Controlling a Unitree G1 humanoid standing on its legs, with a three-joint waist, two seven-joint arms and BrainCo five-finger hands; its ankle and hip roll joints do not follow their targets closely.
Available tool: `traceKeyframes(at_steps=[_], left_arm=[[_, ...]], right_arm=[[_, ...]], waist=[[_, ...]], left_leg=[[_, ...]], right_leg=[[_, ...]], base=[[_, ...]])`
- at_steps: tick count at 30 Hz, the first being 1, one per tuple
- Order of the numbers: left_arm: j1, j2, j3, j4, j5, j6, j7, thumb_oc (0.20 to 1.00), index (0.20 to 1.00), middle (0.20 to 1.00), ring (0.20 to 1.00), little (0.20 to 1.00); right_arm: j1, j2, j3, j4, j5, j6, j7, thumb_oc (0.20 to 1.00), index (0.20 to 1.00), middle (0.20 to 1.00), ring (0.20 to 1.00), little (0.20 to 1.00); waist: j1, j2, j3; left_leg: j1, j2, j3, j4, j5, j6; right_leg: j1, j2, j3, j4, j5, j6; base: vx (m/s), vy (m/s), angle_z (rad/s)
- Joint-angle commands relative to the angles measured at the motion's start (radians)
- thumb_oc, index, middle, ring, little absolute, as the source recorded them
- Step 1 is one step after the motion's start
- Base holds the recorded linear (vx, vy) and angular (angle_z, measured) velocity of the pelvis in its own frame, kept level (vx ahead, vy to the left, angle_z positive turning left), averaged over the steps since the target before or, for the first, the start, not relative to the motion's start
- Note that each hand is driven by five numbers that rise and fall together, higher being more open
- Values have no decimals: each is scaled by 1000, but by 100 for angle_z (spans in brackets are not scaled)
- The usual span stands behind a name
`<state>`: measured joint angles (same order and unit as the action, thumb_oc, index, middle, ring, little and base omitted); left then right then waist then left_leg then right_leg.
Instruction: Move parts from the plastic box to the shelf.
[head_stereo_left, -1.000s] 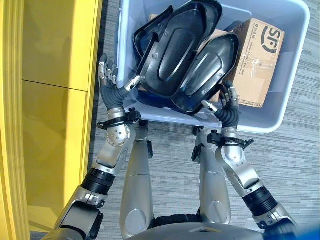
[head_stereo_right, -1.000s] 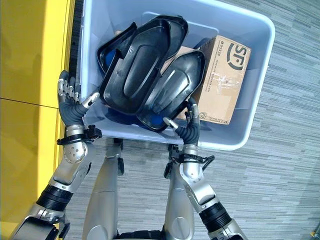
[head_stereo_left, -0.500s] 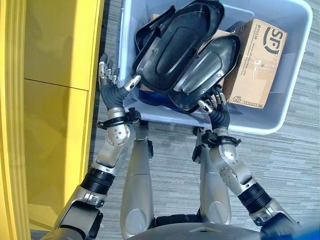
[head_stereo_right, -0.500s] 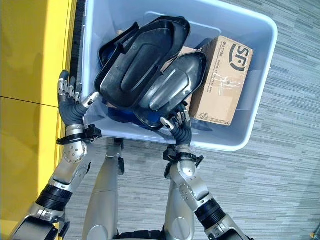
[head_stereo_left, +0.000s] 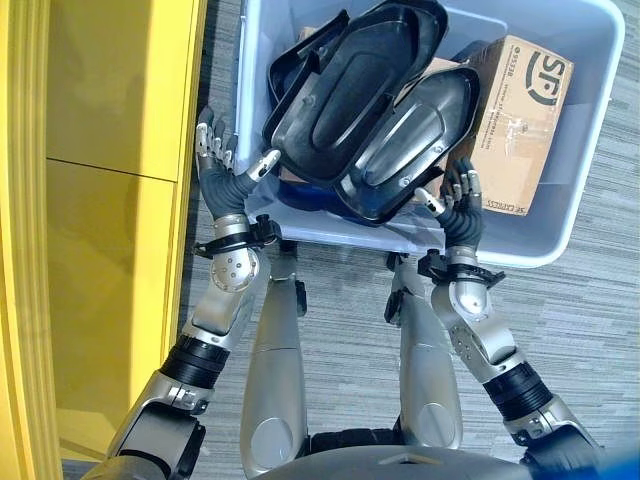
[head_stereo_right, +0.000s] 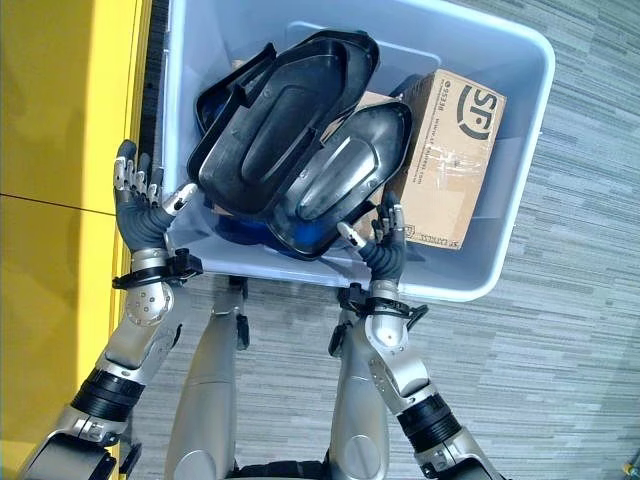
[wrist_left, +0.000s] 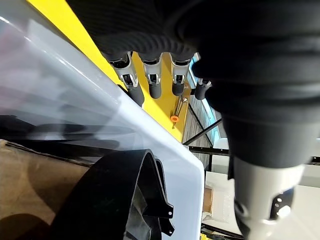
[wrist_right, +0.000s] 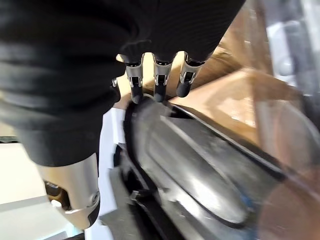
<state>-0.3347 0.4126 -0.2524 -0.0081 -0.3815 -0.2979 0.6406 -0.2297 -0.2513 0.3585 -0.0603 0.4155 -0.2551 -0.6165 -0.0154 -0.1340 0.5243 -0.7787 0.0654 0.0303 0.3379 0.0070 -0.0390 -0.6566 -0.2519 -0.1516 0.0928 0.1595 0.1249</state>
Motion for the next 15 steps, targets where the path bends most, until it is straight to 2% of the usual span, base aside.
traceKeyframes(at_steps=[1, 10, 15], left_arm=[[5, -18, -24, -28, -10, 30, -31, 1000, 1000, 1000, 1000, 1000], [31, -4, -8, -36, -5, 31, -42, 1000, 1000, 1000, 1000, 1000], [26, -5, -24, -23, -17, 47, -50, 1000, 1000, 1000, 1000, 1000]], right_arm=[[42, -75, -34, -134, -58, -53, 6, 1000, 1000, 1000, 1000, 1000], [129, -122, -70, -190, -16, -76, 49, 1000, 1000, 1000, 1000, 1000], [134, -122, -16, -151, 173, -99, 93, 1000, 1000, 1000, 1000, 1000]], waist=[[-29, 28, -4], [-37, 16, -4], [-32, 18, -4]], left_leg=[[77, -27, 44, -126, 34, 30], [86, -28, 42, -129, 34, 28], [85, -29, 41, -130, 36, 29]], right_leg=[[35, -14, 39, 92, 1, 53], [46, -10, 40, 88, 1, 53], [45, -10, 39, 89, -1, 49]], base=[[0, 0, 0], [0, 0, 0], [0, 0, 0]])
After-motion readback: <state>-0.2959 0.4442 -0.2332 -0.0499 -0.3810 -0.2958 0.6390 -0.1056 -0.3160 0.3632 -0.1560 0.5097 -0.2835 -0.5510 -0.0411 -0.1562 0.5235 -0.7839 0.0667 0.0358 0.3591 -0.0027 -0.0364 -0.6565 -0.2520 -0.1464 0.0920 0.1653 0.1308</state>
